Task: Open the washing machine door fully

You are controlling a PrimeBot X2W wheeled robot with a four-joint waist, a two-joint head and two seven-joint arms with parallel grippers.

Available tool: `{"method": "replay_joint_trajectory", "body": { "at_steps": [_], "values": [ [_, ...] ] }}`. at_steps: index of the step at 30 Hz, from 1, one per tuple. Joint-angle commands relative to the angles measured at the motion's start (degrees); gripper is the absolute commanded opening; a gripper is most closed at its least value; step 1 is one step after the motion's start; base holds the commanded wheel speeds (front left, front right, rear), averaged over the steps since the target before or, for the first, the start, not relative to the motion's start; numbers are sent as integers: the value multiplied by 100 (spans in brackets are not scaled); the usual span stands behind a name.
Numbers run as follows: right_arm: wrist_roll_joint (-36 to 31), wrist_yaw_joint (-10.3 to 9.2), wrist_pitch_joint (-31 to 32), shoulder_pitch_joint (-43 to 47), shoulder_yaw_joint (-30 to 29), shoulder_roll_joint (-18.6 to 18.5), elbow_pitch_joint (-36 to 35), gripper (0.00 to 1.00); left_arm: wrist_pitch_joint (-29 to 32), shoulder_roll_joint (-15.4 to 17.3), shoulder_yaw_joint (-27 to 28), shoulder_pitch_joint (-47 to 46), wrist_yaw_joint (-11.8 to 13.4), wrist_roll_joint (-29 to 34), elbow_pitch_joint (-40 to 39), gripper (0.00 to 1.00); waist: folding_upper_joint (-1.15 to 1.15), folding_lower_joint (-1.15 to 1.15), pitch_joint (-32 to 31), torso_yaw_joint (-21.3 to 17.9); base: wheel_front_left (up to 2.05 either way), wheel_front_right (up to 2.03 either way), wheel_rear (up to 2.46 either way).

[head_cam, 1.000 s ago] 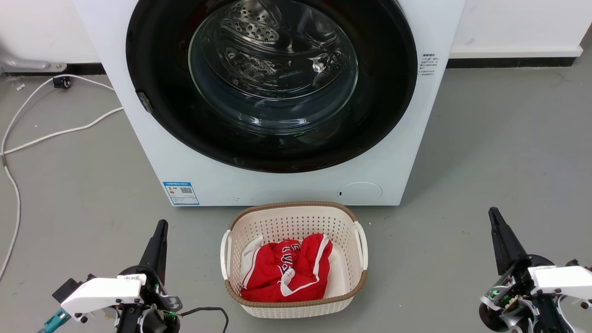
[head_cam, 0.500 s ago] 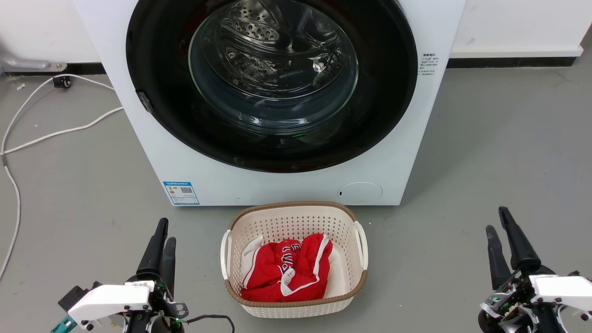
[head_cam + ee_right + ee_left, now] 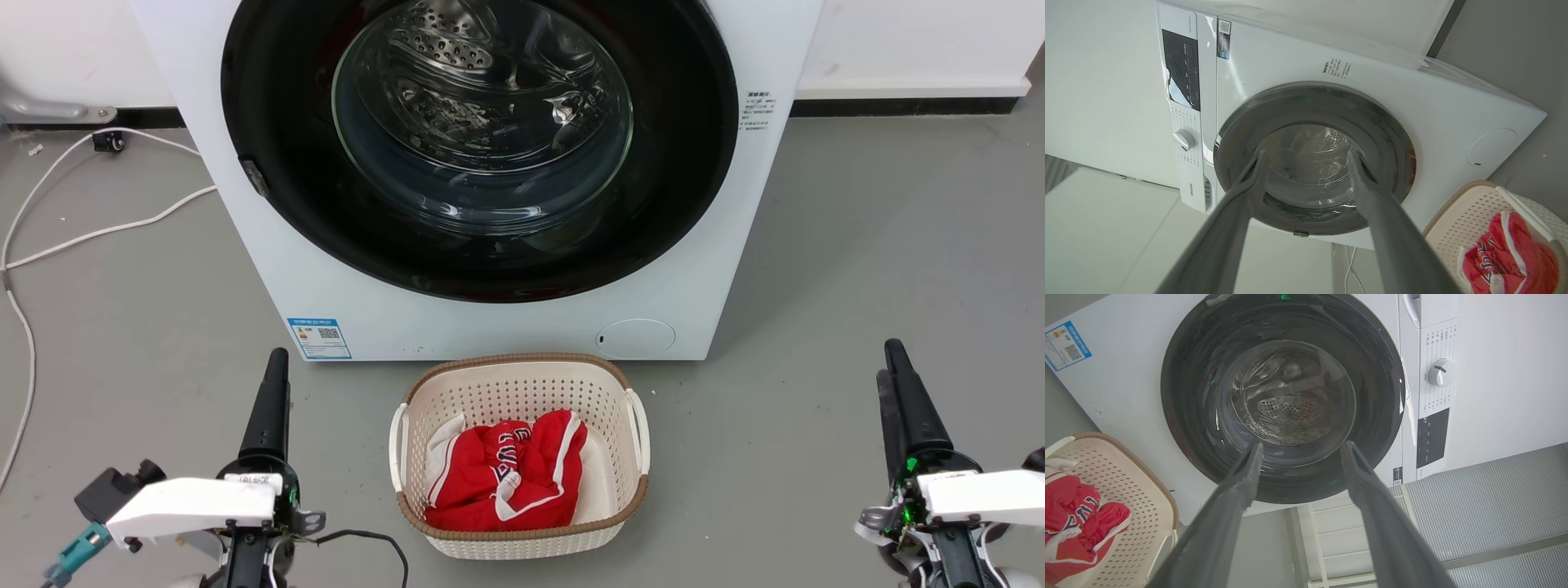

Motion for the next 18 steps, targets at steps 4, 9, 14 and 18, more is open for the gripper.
{"method": "replay_joint_trajectory", "body": {
  "at_steps": [4, 9, 14, 18],
  "values": [
    [-1042, 1, -137, -71, 65, -5, -326, 100, -137, 34, -12, -184, -10, 711, -336, 100, 0, 0, 7, 4, 0, 0, 0],
    [-2028, 1, -244, -28, 161, 0, -486, 100, -242, 33, -33, -191, -11, 1391, -504, 100, 0, 0, 12, 5, 0, 0, 0],
    [-2830, 1, -342, 15, 216, 4, -577, 100, -342, 47, -58, -164, -12, 2083, -620, 100, 0, 0, 19, 1, 0, 0, 0],
    [-3380, 1, -416, 39, 246, 8, -659, 100, -419, 78, -78, -132, -13, 2614, -695, 100, 0, 0, 22, 1, 0, 0, 0]
  ]
}}
